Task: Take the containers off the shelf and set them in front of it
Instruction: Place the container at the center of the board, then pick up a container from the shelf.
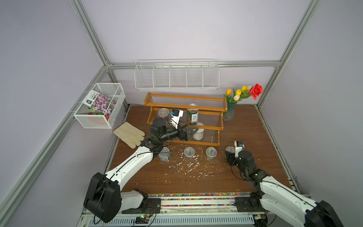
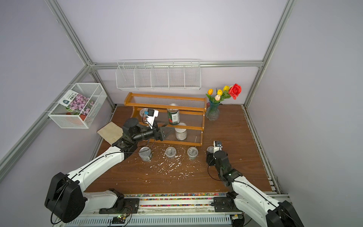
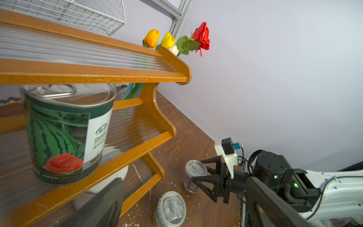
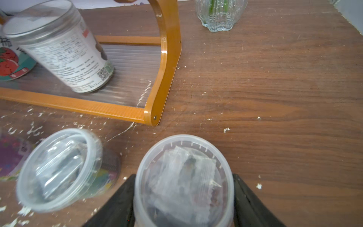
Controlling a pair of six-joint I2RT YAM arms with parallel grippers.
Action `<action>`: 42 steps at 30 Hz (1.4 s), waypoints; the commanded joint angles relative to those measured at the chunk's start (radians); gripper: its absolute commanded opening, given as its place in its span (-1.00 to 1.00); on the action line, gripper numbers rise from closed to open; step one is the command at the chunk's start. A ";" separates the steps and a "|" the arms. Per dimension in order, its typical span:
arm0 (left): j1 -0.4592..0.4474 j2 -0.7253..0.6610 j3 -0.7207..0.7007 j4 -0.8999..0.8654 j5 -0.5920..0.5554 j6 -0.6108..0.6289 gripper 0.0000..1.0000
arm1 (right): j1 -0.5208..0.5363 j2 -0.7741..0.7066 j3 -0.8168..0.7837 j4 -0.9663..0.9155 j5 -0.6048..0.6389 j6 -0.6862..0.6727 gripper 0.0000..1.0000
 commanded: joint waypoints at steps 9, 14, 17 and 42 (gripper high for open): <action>-0.005 -0.044 -0.034 -0.035 -0.039 0.025 0.99 | -0.004 0.151 0.004 0.211 0.035 -0.011 0.38; -0.005 -0.068 -0.051 -0.074 -0.062 0.050 0.99 | -0.004 0.152 0.012 0.185 0.034 -0.004 0.57; -0.005 -0.077 -0.053 -0.099 -0.069 0.066 0.99 | -0.001 0.155 0.032 0.141 0.027 -0.002 0.79; 0.325 -0.280 -0.056 -0.399 -0.206 0.229 0.99 | -0.001 -0.155 0.314 -0.105 -0.092 -0.234 0.96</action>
